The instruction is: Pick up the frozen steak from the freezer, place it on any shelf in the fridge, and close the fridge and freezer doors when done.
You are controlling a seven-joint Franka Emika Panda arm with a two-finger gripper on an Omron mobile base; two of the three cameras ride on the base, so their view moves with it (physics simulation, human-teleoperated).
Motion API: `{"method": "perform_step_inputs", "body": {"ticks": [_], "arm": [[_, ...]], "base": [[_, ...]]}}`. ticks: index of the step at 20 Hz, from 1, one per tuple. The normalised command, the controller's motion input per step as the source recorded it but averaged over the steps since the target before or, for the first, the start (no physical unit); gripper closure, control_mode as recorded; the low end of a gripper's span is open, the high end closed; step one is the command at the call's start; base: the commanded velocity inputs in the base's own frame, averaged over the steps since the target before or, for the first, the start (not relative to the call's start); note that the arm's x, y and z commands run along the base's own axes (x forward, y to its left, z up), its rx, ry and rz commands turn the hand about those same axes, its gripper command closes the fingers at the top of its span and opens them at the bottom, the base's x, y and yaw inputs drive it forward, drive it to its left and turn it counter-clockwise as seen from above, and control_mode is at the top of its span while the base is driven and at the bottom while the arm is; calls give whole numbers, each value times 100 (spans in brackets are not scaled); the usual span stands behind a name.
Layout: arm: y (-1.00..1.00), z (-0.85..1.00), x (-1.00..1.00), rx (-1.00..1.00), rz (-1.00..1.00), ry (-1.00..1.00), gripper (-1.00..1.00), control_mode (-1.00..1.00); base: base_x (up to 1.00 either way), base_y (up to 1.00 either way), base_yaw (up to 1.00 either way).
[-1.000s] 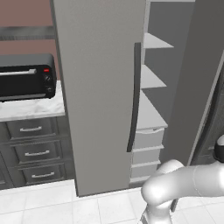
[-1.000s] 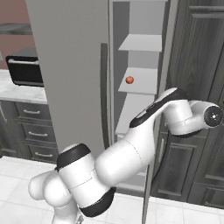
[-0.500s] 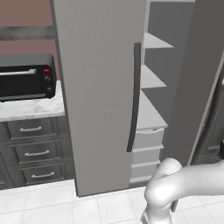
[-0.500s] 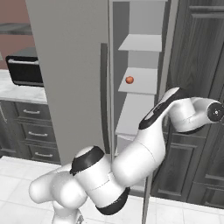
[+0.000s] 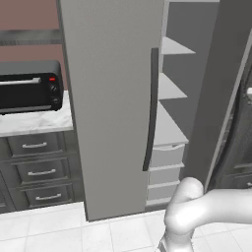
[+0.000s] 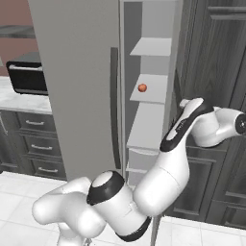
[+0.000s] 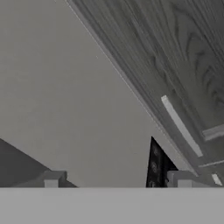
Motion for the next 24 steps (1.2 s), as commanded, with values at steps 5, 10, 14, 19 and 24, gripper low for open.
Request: {"method": "perform_step_inputs", "body": {"ticks": [5,10,14,19,24], "arm": [[100,9,16,9,19,0,-100,-100],[100,14,45,10,8,0,-100,-100],[100,15,59,9,0,0,-100,-100],[99,15,67,10,0,0,-100,-100],[89,22,74,9,-4,0,-100,-100]], "base": [[0,0,0],[0,0,0],[0,0,0],[0,0,0],[0,0,0]]}}
